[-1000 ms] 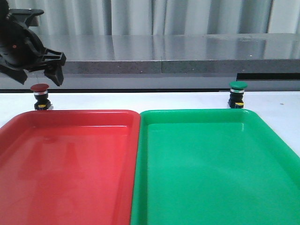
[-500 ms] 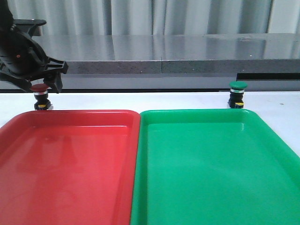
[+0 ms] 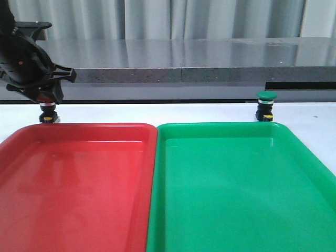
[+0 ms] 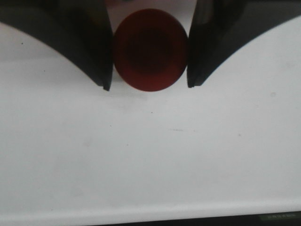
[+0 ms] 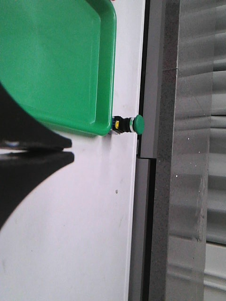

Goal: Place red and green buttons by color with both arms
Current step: 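Close the left gripper on the red button cap and lift, then carry the red button with the left gripper into the red tray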

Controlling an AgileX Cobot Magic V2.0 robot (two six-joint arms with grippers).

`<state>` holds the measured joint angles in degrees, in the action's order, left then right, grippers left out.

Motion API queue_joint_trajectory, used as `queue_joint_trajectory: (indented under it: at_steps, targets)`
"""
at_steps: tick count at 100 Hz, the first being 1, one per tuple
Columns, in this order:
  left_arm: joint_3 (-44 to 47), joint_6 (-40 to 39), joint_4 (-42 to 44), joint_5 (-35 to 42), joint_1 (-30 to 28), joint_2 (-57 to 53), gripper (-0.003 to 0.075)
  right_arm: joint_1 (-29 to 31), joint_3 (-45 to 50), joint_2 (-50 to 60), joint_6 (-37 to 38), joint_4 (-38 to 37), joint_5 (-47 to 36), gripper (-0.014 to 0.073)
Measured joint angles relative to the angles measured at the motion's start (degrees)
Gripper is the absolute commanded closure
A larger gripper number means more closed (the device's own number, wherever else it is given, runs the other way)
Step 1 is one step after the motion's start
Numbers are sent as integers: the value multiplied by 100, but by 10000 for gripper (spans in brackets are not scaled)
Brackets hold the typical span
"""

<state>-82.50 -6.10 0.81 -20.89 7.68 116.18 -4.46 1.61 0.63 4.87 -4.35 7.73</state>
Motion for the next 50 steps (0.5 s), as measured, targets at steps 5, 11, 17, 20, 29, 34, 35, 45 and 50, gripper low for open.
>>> queue_joint_trajectory:
  at_steps: [5,11,17,20,29,34,35,45,50]
  targets:
    - [0,0,0,0,0,0,533,0,0,0,0,0,0,660]
    - [0,0,0,-12,0,-10,533,0,0,0,0,0,0,660]
    - [0,0,0,-57,0,-58,533,0,0,0,0,0,0,660]
    - [0,0,0,-81,0,-103,533,0,0,0,0,0,0,660]
    - [0,0,-81,-158,0,-355,533,0,0,0,0,0,0,660]
    - [0,0,-145,-209,0,-547,533,0,0,0,0,0,0,660]
    - [0,0,-174,-228,0,-605,533,0,0,0,0,0,0,660]
    - [0,0,-380,-430,0,-1011,533,0,0,0,0,0,0,660]
    - [0,0,-492,-527,0,-1190,533,0,0,0,0,0,0,660]
